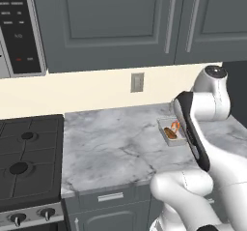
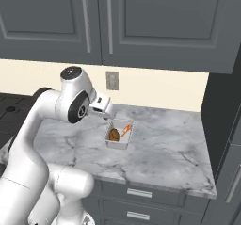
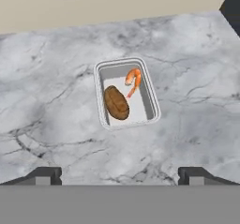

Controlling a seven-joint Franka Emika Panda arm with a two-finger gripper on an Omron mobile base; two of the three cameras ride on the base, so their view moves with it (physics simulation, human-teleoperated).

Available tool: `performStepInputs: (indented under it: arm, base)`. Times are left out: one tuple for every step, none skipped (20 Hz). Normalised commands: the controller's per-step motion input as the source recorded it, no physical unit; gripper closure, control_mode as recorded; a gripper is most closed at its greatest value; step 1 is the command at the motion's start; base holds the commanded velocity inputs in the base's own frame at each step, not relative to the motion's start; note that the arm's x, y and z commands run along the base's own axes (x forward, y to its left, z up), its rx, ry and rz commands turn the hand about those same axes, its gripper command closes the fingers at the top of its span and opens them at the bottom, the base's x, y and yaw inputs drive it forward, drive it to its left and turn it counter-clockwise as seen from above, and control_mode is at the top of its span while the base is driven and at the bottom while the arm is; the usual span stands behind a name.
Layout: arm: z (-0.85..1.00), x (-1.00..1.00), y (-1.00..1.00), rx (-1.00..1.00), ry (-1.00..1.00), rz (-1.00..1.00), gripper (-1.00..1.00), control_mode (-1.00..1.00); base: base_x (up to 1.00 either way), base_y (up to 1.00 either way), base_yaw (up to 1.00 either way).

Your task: Place the tupperware on the top shelf of the fridge. Make space for the tupperware among the existing items by rearranging them on the shelves if needed. Close the fridge door when finished.

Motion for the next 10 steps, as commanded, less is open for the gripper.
performStepInputs:
  arm:
    - [-0.8,-0.55,-0.59,0.0,0.0,-0.45,-1.0,-1.0]
    - [-0.74,-0.32,-0.41,0.05,-0.04,-0.46,-1.0,-1.0]
    - [-0.75,-0.08,-0.22,0.11,-0.12,-0.47,-1.0,-1.0]
    - [-0.74,0.0,-0.18,0.17,-0.13,-0.49,-1.0,-1.0]
    - [-0.7,0.0,-0.14,0.19,-0.08,-0.5,-1.0,-1.0]
    - [-0.72,0.0,-0.19,0.21,-0.05,-0.55,-1.0,-1.0]
    - [-0.71,0.0,-0.24,0.22,0.0,-0.58,-1.0,-1.0]
    - [-0.67,0.0,-0.21,0.25,0.0,-0.59,-1.0,-1.0]
    - [-0.56,0.0,-0.28,0.33,0.0,-0.57,-1.0,-1.0]
    - [-0.56,0.0,-0.3,0.33,0.0,-0.56,-1.0,-1.0]
  base:
    - [0.0,0.0,0.0]
    - [0.0,0.0,0.0]
    - [0.0,0.0,0.0]
    - [0.0,0.0,0.0]
    - [0.0,0.0,0.0]
    - [0.0,0.0,0.0]
    - [0.0,0.0,0.0]
    - [0.0,0.0,0.0]
    - [0.0,0.0,0.0]
    - [0.0,0.0,0.0]
